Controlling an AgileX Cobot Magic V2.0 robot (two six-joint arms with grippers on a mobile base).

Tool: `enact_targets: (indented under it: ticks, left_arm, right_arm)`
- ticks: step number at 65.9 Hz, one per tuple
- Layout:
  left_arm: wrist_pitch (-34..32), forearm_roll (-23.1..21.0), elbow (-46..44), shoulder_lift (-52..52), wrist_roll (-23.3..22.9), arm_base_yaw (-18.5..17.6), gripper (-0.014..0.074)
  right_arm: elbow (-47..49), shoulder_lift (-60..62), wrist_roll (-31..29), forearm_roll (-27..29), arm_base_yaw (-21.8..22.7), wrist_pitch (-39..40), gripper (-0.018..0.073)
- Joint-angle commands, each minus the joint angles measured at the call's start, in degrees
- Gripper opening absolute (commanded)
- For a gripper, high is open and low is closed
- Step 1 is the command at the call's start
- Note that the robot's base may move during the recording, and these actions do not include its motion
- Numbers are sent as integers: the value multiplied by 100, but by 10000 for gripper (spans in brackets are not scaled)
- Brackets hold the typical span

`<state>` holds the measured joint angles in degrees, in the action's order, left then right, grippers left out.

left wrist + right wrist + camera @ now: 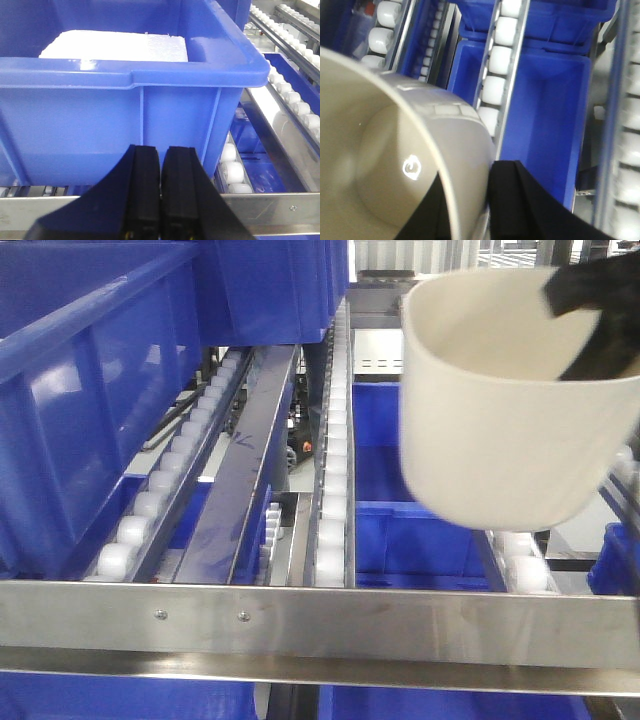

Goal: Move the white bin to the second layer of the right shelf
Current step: 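Lower the white bin onto the roller track with the right gripper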

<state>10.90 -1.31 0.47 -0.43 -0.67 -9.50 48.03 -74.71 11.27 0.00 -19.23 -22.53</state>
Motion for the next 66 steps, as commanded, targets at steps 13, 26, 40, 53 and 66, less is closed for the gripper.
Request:
enact_targets:
  ticks: [13, 26, 40, 53, 66]
  left_arm:
    - [-518, -7, 156, -83, -56, -38, 85]
    - [-518, -7, 156, -83, -56, -38, 85]
    - [-518, -7, 156, -83, -56, -38, 85]
    - [-518, -7, 156, -83, -56, -38, 85]
    - [-518, -7, 156, -83, -56, -38, 85]
  right_arm:
    - [667, -663, -27, 0, -347, 497, 52]
    - [734, -1079, -27, -144, -347, 504, 52]
    - [734, -1321, -27, -238, -340, 611, 52]
    - [734, -1491, -27, -238, -340, 678, 52]
    - [734, -1606, -27, -238, -340, 753, 52]
